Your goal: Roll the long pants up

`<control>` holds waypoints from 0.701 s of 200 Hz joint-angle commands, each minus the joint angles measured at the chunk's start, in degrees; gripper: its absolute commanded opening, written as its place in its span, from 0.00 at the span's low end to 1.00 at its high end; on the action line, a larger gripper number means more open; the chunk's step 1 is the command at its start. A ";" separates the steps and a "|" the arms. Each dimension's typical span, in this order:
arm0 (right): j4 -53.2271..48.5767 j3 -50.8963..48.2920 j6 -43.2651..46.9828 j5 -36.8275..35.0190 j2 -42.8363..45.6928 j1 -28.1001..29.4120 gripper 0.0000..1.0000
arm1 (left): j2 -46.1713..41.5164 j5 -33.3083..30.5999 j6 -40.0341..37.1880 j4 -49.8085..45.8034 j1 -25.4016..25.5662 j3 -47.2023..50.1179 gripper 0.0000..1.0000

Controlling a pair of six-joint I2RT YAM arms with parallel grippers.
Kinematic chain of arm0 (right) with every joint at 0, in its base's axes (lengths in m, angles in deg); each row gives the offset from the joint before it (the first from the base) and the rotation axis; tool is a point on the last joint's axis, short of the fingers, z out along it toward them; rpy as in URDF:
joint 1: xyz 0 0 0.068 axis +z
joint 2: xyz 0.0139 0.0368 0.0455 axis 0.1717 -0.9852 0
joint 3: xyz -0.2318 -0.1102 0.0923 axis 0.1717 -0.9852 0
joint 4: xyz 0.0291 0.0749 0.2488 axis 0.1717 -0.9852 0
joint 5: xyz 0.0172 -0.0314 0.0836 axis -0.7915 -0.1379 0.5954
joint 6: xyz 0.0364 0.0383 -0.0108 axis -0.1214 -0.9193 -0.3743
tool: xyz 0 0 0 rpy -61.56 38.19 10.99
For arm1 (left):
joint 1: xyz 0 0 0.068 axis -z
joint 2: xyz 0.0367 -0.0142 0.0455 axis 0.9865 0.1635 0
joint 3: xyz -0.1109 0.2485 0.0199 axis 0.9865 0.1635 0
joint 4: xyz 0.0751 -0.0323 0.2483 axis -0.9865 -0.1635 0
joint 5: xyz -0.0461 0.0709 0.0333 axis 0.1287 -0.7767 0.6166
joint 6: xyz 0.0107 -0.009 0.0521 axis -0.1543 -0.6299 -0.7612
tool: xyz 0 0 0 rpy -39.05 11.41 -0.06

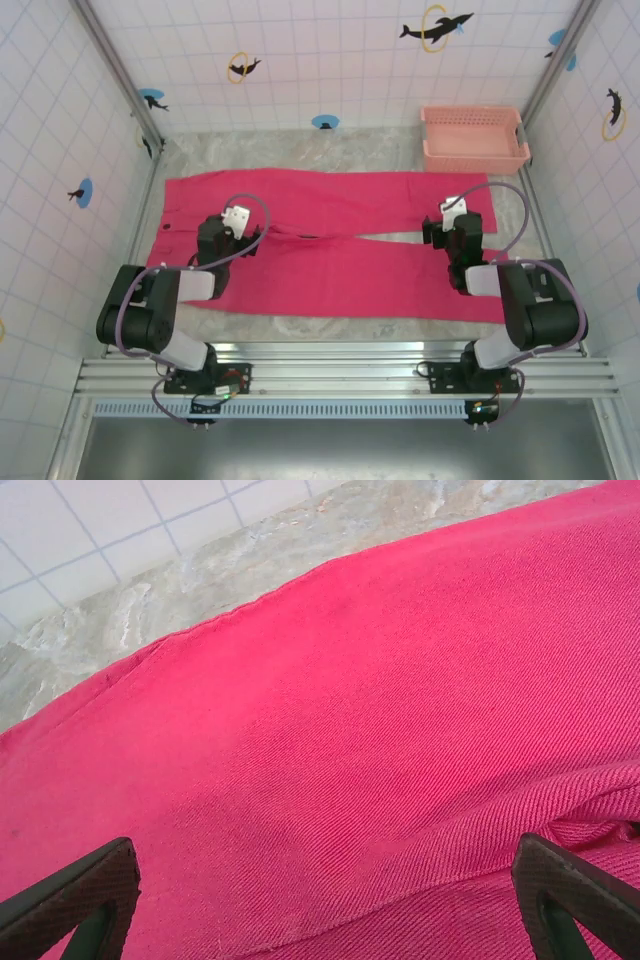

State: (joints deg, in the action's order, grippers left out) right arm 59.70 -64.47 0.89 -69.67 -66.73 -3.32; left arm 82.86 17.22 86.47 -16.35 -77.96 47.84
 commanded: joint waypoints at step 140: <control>-51.55 24.20 9.69 -6.76 13.04 15.96 0.99 | -9.55 -11.74 4.91 -52.68 -0.15 -30.20 0.97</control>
State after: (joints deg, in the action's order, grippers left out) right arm 30.69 -48.73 3.32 -70.85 -61.28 1.25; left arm 78.46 13.72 87.23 -38.41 -77.96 36.39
